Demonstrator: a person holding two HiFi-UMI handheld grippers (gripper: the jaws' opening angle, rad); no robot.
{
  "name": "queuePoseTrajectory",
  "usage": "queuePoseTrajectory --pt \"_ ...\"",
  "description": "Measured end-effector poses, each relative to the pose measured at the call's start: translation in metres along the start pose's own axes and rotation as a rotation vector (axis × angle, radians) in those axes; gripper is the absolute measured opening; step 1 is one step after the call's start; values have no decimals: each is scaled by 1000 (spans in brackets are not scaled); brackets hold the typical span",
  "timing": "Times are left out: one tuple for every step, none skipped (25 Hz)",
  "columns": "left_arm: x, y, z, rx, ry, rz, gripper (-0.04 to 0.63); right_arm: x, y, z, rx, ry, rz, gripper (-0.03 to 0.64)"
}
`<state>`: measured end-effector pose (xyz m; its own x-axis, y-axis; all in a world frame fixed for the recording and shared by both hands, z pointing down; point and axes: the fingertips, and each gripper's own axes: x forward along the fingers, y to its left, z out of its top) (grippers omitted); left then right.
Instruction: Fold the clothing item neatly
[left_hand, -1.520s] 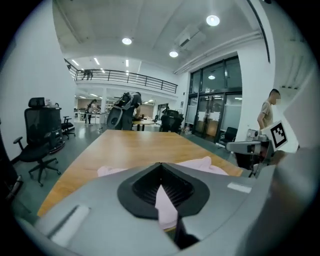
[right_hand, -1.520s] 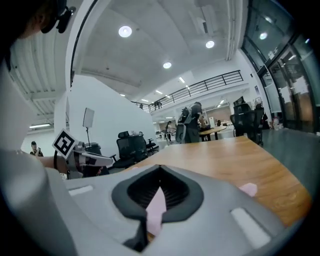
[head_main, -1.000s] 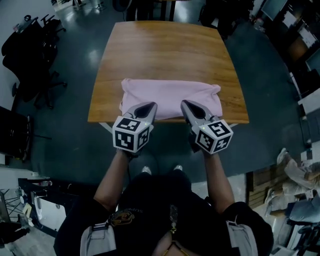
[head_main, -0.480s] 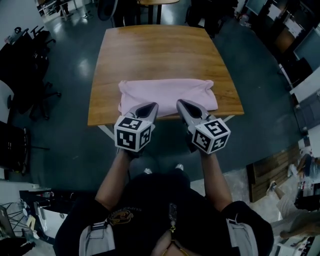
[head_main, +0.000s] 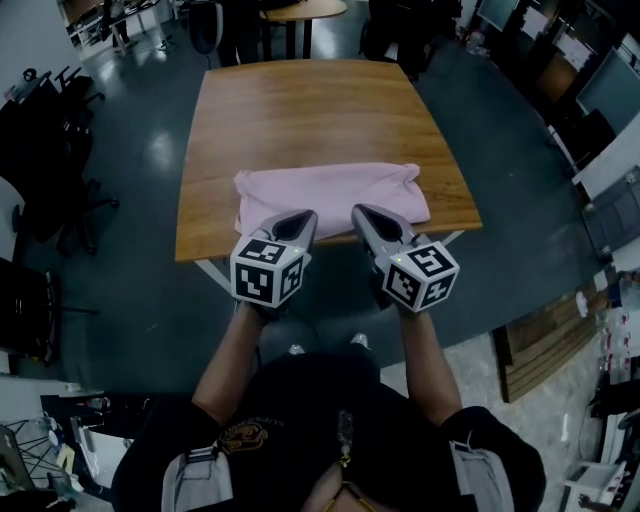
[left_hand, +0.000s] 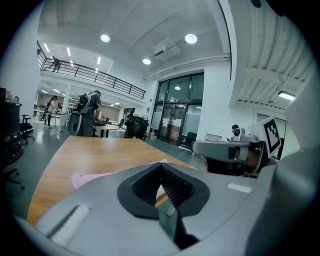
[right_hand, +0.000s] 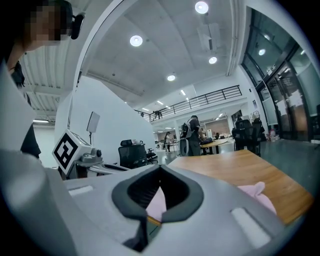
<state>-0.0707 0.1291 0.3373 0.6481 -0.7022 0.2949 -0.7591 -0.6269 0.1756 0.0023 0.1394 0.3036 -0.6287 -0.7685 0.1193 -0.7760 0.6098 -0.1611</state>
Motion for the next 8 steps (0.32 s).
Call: queuePoseTrajectory --pt "0 -1 0 1 1 -2 8 -1 1 0 1 -1 -2 2" --pt "0 -1 -1 1 2 -4 8 -1 1 0 2 -2 -3 2" --pt "-1 -2 0 2 3 -7 8 -2 2 0 3 -3 -5 2" --pt "-1 -3 0 3 3 -9 8 -3 2 0 4 -4 -8 2" --pt "-2 -3 0 3 3 -12 8 -3 3 1 5 -6 -10 2" --pt "-3 -4 1 4 3 -14 8 -4 3 2 6 -8 -11 2" --pt "-3 -4 1 4 3 -15 8 -4 4 3 7 -10 -11 2" --pt "-4 -5 1 4 3 -17 8 -4 5 4 7 -13 -12 2"
